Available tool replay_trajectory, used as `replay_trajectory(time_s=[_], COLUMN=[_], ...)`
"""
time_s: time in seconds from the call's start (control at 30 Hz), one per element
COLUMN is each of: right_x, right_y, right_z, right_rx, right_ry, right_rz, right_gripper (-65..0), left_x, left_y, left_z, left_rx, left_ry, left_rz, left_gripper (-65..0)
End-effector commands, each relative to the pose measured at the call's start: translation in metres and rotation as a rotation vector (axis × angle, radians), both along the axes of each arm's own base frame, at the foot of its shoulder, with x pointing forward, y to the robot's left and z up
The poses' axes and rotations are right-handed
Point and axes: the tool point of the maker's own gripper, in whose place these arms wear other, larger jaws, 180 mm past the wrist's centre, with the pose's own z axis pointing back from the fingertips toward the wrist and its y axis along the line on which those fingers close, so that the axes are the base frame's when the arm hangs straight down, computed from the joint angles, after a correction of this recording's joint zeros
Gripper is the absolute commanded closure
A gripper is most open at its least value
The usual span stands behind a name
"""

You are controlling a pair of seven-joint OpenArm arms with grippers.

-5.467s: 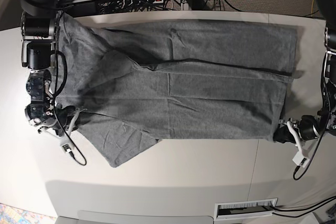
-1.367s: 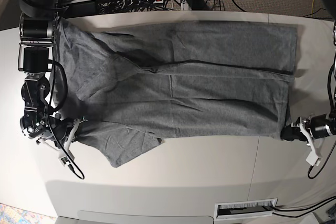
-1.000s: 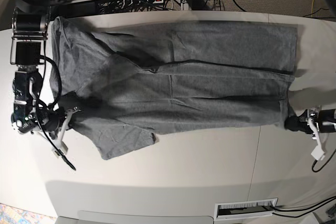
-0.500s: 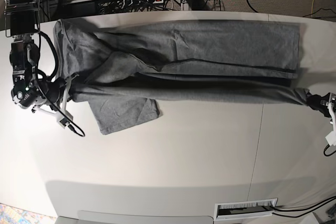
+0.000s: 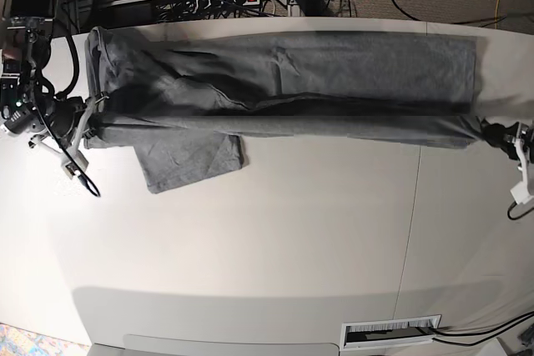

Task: Fold the T-shirt properly
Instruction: 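Release the hem with the left gripper and move it along the shirt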

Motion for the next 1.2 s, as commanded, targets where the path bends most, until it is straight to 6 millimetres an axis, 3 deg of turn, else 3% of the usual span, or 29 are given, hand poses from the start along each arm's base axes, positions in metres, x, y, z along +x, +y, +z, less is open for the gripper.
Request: replay_trajectory(time_s=[0.0,0.2,0.8,0.93,1.17], right_x=[0.004,-0.002,-0.003,-0.003,-0.012], right_y=[-0.02,-0.027,-0.027,-0.027,-0.026], right_z=[0.015,0.015,0.015,0.014,0.006], right_rx=[-0.06,-0.057,-0.06,-0.059,-0.055], right_ry=[-0.026,-0.025,-0.016,-0.016,0.006], right_rz=[-0.03,-0.055,-0.057,-0.056,-0.053], right_gripper=[0.0,0.0,0.0,0.0,0.0], left_x=[0.001,-0.024,-0.076,-0.075,-0.068], left_y=[0.015,0.015,0.014,0.015,0.015], left_z=[0.01,-0.009,-0.041,-0.04,-0.031], left_rx=[0.028,0.029,0.029,0.03,0.043], left_ry=[-0.014,0.055,0.189,0.187,0.153], left_rz=[0.018,0.016,0.013,0.014,-0.014], left_gripper=[0.0,0.0,0.0,-20.7,-23.2])
